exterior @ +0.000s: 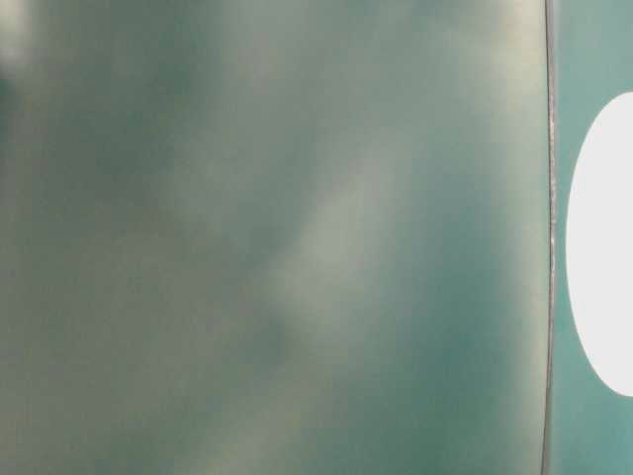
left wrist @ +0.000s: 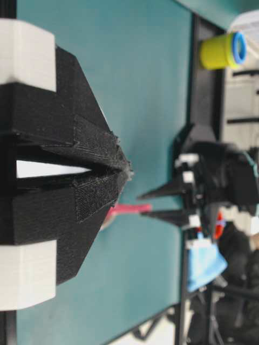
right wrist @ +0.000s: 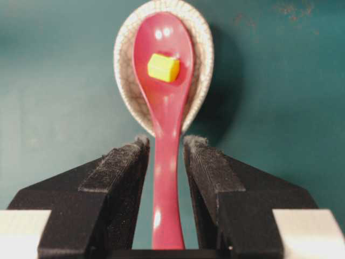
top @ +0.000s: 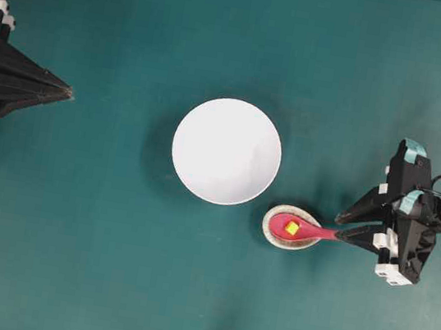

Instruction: Scoop the yellow hexagonal prism block from the bowl with a spoon using the right arm.

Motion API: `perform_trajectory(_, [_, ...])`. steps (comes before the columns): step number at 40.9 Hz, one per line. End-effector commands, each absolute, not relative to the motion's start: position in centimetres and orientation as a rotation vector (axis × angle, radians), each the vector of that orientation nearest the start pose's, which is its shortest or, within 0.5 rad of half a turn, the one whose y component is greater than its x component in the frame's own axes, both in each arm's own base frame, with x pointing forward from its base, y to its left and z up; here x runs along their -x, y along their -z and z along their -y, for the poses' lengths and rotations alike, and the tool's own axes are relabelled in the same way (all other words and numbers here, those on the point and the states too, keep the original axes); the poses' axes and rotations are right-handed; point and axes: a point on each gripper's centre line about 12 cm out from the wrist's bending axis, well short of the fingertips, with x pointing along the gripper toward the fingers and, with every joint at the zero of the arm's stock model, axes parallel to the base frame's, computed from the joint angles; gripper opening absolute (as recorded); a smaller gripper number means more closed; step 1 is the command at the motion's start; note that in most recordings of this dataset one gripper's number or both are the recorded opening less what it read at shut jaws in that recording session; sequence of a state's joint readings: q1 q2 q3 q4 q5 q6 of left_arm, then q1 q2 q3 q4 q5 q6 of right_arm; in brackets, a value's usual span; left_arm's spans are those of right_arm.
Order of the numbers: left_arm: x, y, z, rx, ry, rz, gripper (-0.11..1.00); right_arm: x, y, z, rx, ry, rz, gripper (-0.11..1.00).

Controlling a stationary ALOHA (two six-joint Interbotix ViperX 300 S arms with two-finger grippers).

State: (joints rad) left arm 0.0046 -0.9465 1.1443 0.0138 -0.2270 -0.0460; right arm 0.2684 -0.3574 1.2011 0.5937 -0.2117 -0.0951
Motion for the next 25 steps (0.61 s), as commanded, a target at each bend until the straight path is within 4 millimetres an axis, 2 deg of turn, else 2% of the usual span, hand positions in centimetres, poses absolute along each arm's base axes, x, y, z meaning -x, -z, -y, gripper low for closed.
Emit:
perform_trajectory(1, [-20.61, -30.86, -0.09, 0.035, -0.002, 0.066, 0.01, -24.07, -13.73, -5.17, -0.345, 0.015, -0.648, 0.40])
perform_trajectory(25, [-20.63, -30.75, -0.06, 0.035, -0.001, 0.061, 0.01, -24.18, -13.88, -5.13, -0.342, 0.017, -0.632, 0.40])
